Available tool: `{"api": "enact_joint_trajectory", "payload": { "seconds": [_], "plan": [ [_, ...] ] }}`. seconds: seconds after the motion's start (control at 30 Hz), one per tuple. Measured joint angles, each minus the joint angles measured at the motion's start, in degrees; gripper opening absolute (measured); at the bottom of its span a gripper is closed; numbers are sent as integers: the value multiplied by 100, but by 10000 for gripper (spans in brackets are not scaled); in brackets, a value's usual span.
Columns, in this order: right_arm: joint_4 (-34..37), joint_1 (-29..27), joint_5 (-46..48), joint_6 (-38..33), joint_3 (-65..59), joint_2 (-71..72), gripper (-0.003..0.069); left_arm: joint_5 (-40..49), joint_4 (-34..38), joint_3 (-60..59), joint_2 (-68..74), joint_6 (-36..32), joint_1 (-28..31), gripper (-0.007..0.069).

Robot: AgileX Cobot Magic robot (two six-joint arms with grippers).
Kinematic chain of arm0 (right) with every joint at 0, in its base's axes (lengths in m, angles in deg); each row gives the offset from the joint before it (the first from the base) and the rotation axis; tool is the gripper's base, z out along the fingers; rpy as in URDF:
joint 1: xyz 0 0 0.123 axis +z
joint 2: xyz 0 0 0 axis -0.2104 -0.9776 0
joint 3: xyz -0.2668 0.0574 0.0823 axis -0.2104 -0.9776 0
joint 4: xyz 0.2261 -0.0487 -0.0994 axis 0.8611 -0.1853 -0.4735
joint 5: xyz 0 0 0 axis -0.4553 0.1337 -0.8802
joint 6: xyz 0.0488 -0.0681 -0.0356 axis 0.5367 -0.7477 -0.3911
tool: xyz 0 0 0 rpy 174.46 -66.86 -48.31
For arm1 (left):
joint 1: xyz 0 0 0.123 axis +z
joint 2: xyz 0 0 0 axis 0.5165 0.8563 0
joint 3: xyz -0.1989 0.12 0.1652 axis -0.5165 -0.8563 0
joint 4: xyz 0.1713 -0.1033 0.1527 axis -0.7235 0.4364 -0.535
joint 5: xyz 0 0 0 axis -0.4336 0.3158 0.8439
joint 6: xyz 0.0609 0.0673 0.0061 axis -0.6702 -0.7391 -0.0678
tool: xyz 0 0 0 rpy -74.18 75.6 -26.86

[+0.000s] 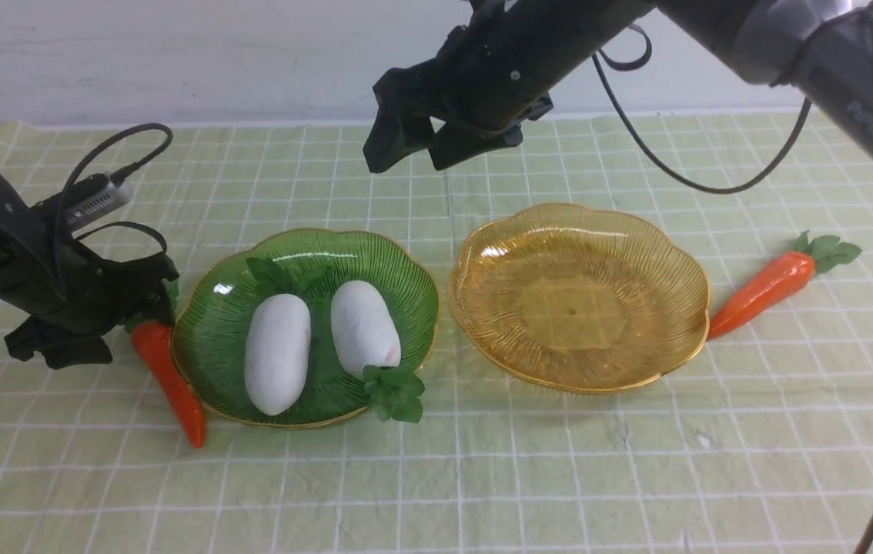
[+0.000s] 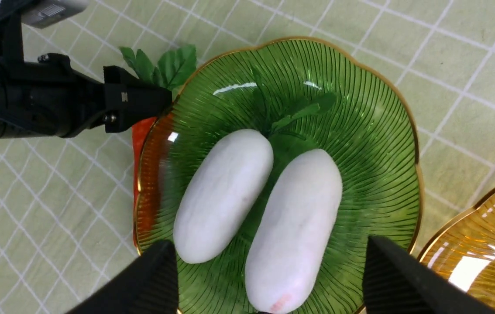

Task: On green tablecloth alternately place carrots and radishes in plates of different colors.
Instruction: 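Place the white radish onto the plate beside the other radish with the right gripper, then place the carrot on the yellow plate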

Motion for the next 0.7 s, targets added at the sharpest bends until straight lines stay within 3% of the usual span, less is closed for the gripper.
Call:
{"api": "enact_joint_trajectory", "payload": {
  "seconds": [0.1,0.2,0.27,0.5,0.57,0.67,0.7],
  "plan": [
    [-137,0,6,44,0,0,515,25,-2,0,79,3,0,509],
    [-405,0,22,147,0,21,515,196,-60,11,83,3,26,356],
    [-751,-6,28,271,0,67,515,354,-151,65,83,3,62,295],
    [-2108,-232,55,702,-88,483,515,1320,-597,758,-93,-29,538,300],
    [-2652,-545,62,916,-181,739,514,1688,-623,1252,-319,-96,713,300],
    [-2893,-831,65,1068,-217,849,510,1897,-451,1611,-527,-285,713,300],
    [-2966,-1127,65,1199,-226,880,505,2005,-136,1904,-679,-630,562,300]
  ]
}}
